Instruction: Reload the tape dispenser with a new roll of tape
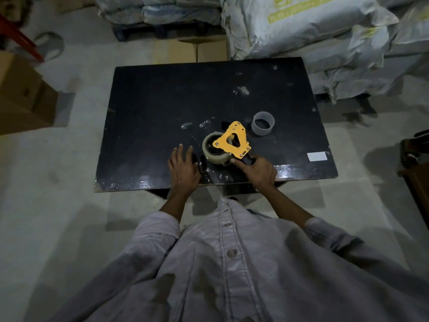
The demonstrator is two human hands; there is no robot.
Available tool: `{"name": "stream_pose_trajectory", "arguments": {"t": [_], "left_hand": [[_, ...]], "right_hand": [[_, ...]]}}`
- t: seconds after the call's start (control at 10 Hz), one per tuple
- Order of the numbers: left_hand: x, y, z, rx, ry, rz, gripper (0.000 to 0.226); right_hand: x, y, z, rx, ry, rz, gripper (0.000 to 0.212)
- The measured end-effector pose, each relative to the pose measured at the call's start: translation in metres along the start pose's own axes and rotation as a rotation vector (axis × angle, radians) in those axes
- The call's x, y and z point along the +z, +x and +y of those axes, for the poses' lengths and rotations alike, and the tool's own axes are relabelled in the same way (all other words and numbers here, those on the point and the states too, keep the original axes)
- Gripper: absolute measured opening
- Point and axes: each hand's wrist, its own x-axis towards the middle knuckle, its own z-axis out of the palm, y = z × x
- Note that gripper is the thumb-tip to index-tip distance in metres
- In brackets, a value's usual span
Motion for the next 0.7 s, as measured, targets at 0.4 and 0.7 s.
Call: {"name": "stream_pose_trajectory", "arguments": {"t": [0.4, 0.7], "left_hand": [[-0.006, 0.029, 0.014, -0.086, 0.018, -0.148, 0.092], [0.005, 0.046, 0.019, -0.084, 0.045, -0.121, 0.093]], "right_hand": [[0.037, 0.072, 0.013, 0.043, 0.013, -0.167, 0.088], [0.025, 0.074, 0.033, -0.132, 0.0, -0.181, 0.095]]}}
